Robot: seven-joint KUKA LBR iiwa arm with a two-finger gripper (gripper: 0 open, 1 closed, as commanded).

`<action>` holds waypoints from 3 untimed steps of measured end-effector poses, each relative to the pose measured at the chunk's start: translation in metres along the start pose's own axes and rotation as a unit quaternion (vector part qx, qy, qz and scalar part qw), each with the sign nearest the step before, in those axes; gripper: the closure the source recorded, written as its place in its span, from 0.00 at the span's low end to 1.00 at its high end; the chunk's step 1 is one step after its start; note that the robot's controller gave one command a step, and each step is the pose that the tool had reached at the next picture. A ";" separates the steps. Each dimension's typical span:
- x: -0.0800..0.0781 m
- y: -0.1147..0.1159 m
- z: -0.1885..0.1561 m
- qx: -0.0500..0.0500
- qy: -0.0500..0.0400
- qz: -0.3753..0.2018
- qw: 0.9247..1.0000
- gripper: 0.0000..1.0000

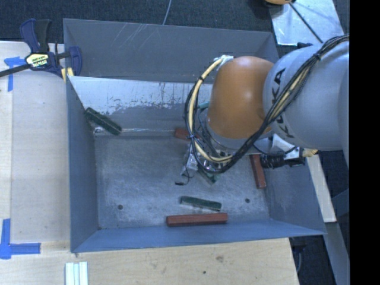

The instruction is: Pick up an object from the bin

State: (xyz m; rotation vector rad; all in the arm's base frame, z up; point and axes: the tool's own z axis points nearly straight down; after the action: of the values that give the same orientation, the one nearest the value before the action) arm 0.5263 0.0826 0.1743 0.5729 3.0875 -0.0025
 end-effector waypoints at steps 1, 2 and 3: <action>0.006 -0.009 -0.010 -0.001 0.000 -0.089 0.996 1.00; 0.016 -0.052 0.013 0.000 0.001 -0.127 0.992 0.00; 0.016 -0.050 0.012 -0.001 0.000 -0.128 0.992 0.00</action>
Offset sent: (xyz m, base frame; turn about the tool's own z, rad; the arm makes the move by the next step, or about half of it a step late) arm -0.0336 -0.0410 -0.0119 -0.2576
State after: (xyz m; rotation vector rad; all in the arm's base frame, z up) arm 0.4933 0.0412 0.1624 0.1726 3.1349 0.0005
